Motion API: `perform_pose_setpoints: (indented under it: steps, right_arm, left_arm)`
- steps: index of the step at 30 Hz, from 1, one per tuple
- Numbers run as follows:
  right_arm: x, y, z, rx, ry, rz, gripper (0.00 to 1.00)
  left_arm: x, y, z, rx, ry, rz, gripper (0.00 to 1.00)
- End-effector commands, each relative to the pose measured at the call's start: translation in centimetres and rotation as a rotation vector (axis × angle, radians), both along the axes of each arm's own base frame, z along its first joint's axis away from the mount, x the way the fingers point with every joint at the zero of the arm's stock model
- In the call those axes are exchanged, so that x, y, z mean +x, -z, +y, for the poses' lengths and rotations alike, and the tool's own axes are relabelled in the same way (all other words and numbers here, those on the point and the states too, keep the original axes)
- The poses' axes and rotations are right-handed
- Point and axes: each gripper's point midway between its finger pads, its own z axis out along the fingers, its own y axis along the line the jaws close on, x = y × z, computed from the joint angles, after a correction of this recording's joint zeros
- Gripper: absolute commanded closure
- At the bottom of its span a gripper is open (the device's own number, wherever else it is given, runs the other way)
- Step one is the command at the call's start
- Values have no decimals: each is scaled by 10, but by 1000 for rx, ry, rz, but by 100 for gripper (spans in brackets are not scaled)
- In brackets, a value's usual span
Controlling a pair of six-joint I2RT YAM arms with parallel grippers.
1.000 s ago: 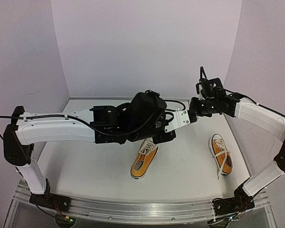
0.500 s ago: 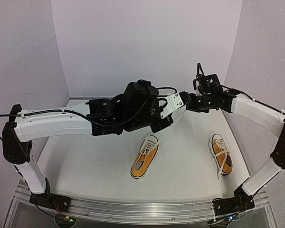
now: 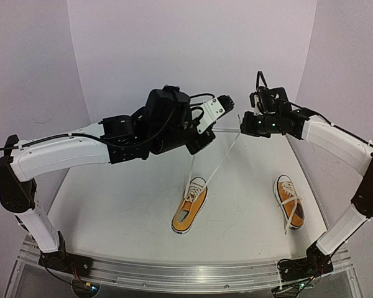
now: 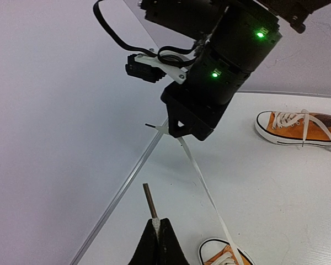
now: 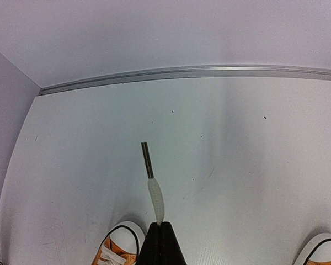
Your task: Tie the shoes
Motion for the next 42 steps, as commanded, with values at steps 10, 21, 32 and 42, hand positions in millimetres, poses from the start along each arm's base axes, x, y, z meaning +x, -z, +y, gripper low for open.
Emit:
perform_pose_setpoints:
  steps: [10, 21, 32, 42]
  right_arm:
    - [13, -23, 2, 5, -3, -59, 100]
    - [16, -41, -4, -6, 4, -90, 100]
    - [12, -56, -19, -36, 33, -124, 100]
    - [-1, -65, -35, -56, 62, -138, 100]
  left_arm:
    - [18, -57, 36, -142, -78, -34, 100]
    - [20, -62, 42, -168, -81, -23, 100]
    - [19, -64, 49, -192, -76, 0, 100]
    - [7, -54, 45, -199, -12, 64, 100]
